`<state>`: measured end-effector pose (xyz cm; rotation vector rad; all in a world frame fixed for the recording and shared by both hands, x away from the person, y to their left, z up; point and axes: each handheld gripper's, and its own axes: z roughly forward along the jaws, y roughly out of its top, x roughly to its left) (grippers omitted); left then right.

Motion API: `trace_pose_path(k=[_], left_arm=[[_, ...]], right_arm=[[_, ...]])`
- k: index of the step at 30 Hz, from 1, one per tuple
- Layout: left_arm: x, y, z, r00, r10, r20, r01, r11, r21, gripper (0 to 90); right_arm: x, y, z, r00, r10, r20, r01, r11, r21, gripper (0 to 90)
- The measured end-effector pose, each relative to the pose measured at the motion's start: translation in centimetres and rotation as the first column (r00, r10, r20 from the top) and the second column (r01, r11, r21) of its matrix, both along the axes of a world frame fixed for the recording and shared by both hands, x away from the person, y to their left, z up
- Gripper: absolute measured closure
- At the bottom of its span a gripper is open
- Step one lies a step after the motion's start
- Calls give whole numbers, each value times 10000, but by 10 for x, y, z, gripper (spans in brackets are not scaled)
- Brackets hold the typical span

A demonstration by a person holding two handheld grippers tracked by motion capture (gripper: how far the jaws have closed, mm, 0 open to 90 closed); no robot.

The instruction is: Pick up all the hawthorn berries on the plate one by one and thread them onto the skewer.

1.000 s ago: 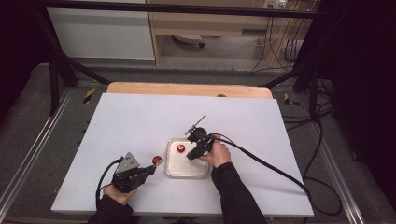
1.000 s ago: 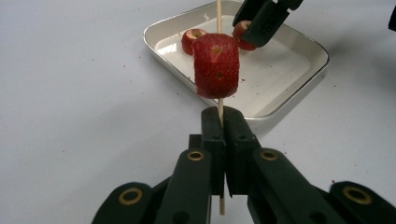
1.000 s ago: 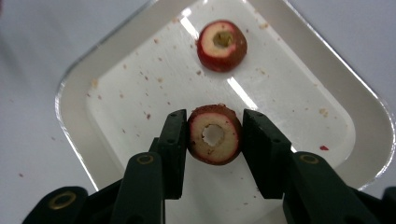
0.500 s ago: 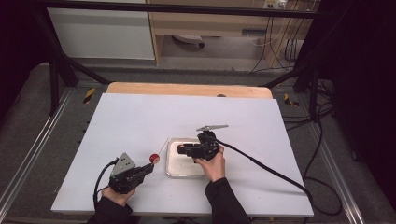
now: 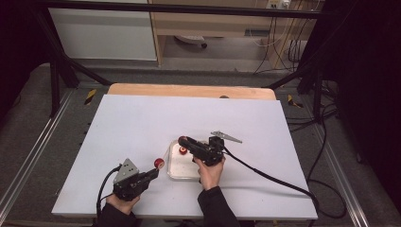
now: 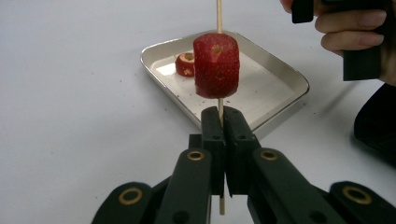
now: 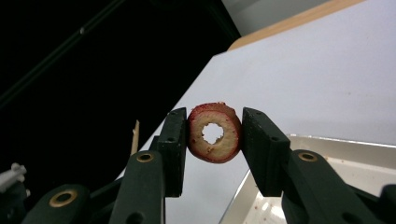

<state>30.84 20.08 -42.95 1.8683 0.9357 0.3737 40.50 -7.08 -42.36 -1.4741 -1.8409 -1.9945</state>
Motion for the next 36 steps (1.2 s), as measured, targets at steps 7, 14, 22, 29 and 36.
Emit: trace_pose_path(k=[7, 14, 22, 29, 36], left_arm=[[0, -10, -4, 9981, 349, -503, -360, 9991, -216, 880], [3, -17, -9, 9949, 460, -900, -491, 9983, -323, 880], [6, -28, -12, 9941, 386, -1015, -431, 9982, -427, 880], [7, -31, -13, 9938, 395, -1036, -446, 9978, -481, 881], [8, -32, -13, 9931, 476, -1068, -537, 9970, -551, 881]], right_arm=[[-1, 3, -4, 9978, -636, 160, 624, 9959, 655, 621], [-1, 4, -5, 9969, -742, 268, 713, 9927, 968, 620], [-1, 4, -5, 9955, -883, 346, 835, 9889, 1225, 621], [-1, 4, -5, 9957, -890, 269, 847, 9874, 1335, 621], [-1, 5, -6, 9959, -866, 279, 821, 9875, 1342, 622]])
